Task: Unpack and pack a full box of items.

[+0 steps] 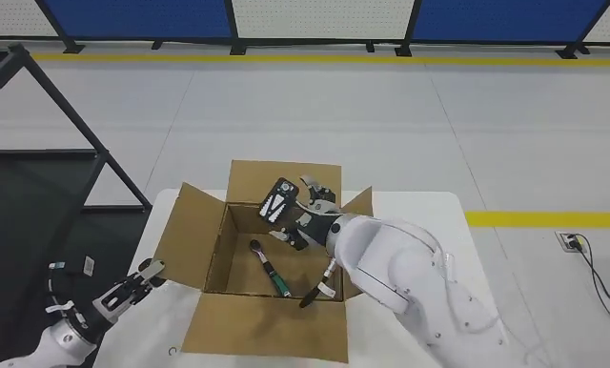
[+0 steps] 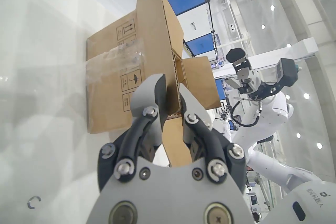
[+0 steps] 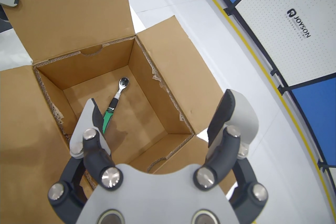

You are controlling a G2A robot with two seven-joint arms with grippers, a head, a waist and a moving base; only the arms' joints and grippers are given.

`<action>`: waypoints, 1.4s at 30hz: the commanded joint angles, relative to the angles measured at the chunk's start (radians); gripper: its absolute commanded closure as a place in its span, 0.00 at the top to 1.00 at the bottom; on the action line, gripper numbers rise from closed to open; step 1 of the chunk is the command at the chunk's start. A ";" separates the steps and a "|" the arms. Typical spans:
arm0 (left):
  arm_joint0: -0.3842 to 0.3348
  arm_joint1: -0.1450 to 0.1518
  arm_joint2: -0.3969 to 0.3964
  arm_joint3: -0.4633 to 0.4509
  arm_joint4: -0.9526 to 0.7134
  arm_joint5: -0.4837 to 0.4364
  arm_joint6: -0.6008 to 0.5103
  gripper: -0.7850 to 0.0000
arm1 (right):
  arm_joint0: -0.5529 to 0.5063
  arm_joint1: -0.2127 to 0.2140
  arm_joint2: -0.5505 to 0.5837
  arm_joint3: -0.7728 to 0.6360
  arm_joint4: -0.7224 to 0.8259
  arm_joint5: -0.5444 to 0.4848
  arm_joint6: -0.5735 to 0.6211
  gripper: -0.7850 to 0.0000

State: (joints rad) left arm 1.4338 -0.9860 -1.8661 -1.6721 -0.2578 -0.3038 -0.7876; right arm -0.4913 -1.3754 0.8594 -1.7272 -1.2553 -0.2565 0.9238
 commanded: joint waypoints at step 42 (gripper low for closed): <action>0.116 0.003 -0.034 -0.056 -0.131 -0.031 -0.046 0.49 | 0.288 -0.269 -0.379 0.772 0.377 0.035 0.011 1.00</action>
State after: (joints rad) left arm 1.5483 -0.9830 -1.8979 -1.7291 -0.3842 -0.3336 -0.8354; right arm -0.2091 -1.6311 0.4918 -0.9856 -0.8842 -0.2250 0.9408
